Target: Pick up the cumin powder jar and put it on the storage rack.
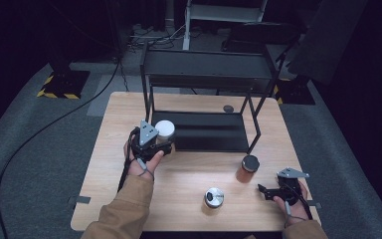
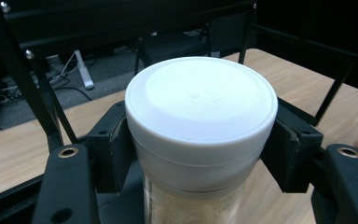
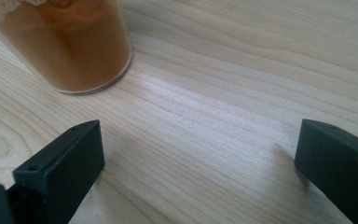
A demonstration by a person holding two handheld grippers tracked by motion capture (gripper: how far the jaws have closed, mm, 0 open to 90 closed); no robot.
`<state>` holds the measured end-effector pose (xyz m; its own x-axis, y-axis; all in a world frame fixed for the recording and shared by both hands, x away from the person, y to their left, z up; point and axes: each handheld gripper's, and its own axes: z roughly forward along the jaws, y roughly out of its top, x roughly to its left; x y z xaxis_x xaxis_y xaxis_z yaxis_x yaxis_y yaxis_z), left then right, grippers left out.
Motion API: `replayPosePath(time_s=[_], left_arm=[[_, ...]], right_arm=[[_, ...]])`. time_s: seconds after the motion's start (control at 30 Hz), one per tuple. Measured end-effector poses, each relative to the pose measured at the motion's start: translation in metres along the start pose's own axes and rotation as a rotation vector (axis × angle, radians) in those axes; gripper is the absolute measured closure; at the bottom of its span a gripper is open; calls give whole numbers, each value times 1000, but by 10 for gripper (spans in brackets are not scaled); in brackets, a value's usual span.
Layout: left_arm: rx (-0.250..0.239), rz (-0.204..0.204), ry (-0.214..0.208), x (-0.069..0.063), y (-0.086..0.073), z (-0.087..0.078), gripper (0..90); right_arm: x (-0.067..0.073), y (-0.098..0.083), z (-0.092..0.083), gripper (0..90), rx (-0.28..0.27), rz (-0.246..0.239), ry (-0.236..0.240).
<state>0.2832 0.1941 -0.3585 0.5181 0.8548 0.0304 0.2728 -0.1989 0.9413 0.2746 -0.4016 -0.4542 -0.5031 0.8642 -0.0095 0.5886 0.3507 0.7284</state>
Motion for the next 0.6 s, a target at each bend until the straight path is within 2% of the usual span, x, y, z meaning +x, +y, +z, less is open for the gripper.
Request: replayPosePath(time_s=[0.43,0.6], left_arm=[[35,25,-4,6,16,32,328],[62,17,-15,9,20,47,326]], right_arm=[[0,0,0,14,-1,-1,1],[0,0,0,14,-1,-1,1]])
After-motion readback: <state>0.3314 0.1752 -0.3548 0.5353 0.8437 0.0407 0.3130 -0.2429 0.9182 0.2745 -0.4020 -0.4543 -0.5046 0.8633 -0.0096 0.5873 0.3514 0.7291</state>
